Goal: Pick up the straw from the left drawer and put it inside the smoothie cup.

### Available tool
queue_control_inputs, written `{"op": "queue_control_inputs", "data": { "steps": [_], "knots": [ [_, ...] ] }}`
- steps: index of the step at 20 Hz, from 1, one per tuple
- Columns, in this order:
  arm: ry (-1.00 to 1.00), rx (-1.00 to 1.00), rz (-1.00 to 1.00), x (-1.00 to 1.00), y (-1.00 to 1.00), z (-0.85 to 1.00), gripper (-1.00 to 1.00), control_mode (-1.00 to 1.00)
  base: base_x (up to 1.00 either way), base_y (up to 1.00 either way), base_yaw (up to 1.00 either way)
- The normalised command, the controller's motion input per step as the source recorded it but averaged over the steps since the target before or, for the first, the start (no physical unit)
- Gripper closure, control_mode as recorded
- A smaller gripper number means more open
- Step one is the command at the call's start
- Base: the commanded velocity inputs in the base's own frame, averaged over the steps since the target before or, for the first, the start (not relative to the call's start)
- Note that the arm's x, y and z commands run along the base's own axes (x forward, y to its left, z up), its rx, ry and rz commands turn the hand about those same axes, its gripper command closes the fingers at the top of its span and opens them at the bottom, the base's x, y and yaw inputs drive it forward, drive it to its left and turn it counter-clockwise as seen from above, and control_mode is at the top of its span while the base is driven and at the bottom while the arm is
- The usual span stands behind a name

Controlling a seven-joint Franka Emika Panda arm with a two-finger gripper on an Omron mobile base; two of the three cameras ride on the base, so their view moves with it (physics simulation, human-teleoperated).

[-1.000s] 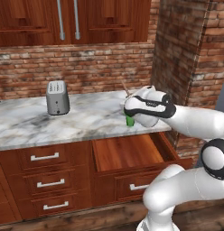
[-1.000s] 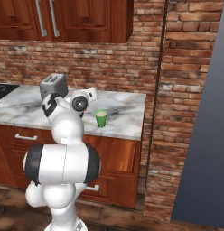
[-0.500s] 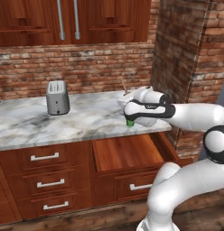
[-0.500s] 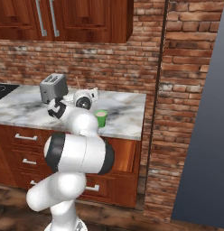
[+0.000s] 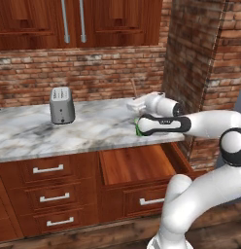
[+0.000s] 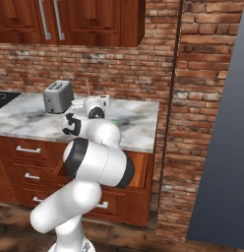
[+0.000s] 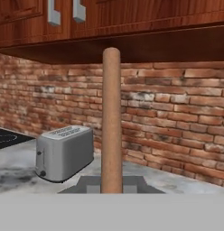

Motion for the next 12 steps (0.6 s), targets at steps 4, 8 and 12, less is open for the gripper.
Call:
{"op": "queue_control_inputs", "data": {
  "steps": [4,8,12],
  "knots": [
    [0.02,0.00,0.00,0.00,0.07,0.47,1.00,-1.00,0.00,0.00,0.00],
    [0.08,0.00,-0.07,0.07,0.16,0.24,1.00,-1.00,0.00,0.00,0.00],
    [0.00,-0.02,-0.16,0.12,0.20,0.00,1.00,-1.00,0.00,0.00,0.00]
  ]
}}
